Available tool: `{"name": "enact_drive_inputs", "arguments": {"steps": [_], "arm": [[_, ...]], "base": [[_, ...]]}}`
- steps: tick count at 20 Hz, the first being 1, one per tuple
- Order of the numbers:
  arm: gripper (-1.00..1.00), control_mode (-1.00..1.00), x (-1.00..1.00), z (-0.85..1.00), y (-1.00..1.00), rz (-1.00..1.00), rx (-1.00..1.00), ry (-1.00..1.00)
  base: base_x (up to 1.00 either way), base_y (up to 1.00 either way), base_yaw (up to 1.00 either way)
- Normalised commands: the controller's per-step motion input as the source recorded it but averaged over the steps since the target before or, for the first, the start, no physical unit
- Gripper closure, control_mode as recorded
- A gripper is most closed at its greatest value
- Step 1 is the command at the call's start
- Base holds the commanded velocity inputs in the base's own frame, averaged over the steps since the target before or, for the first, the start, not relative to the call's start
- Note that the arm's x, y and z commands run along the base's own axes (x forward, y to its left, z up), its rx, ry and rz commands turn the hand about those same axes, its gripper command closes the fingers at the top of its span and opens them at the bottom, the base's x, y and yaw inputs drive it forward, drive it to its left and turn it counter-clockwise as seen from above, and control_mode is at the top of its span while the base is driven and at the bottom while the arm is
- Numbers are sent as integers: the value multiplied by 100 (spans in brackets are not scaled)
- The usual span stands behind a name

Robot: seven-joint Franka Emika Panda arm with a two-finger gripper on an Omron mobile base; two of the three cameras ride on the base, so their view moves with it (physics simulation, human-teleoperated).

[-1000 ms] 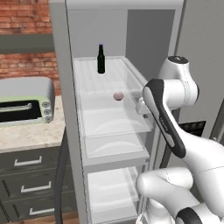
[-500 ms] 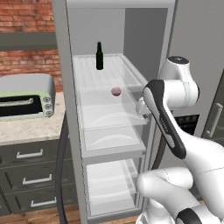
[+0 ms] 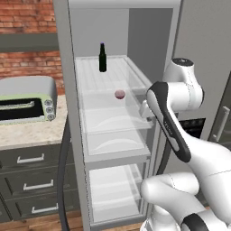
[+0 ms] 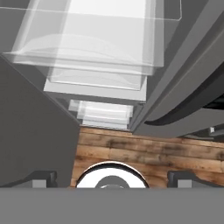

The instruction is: Fully open the fridge drawer.

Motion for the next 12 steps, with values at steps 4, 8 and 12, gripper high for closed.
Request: {"name": "enact_drive_inputs", "arguments": {"steps": [4, 8, 12], "arm": [[-100, -100, 41, 0, 8, -3, 0, 0], [-100, -100, 42, 0, 8, -3, 0, 0], [-100, -100, 46, 18, 27, -6, 0, 0]], "base": [[0, 0, 0], [0, 0, 0], [0, 0, 0]]}}
